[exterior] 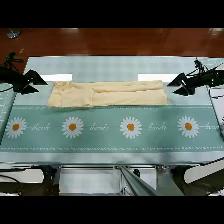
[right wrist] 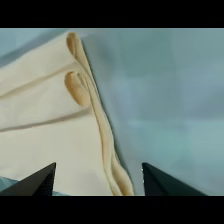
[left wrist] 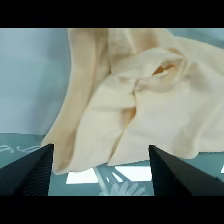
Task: Fold the shirts.
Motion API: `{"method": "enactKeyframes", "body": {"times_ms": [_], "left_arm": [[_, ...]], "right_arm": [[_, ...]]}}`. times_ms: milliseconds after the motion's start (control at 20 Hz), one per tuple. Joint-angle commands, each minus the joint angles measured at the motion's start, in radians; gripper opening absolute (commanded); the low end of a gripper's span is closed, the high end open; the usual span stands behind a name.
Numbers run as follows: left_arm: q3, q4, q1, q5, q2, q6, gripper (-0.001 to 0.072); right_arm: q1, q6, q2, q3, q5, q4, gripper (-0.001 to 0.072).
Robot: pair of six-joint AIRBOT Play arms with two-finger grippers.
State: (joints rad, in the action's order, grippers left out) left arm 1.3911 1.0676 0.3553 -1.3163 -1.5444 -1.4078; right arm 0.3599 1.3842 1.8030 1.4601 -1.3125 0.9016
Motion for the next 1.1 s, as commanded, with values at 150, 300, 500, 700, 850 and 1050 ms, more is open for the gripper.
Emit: {"method": "enactKeyframes", "body": {"times_ms": [150,300,500,700,850,1050], "left_arm": [[-0.391,-0.238,-0.139,0.299,0.359,0.175,0.07],[-0.412,-0.238,-0.285,0.285,0.368,0.177,0.07],[-0.411,-0.238,-0.452,0.295,0.326,0.177,0.0263],[-0.411,-0.242,-0.589,0.379,0.304,0.174,0.0019],[-0.379,-0.237,-0.741,0.49,0.259,0.145,0.0017],[-0.219,-0.238,-0.911,0.539,0.039,0.082,0.0017]], "right_arm": [[-0.1,0.068,0.045,-0.031,-0.001,0.053,0.0616],[-0.147,0.074,0.062,-0.027,0.006,0.036,0.0546],[-0.17,0.05,0.034,0.029,-0.026,0.032,0.0014],[-0.169,0.018,-0.151,0.003,-0.089,0.129,0.0014],[-0.169,-0.019,-0.427,-0.19,-0.059,0.172,0.0014],[-0.17,0.0,-0.797,-0.422,-0.023,0.177,0.0014]]}}
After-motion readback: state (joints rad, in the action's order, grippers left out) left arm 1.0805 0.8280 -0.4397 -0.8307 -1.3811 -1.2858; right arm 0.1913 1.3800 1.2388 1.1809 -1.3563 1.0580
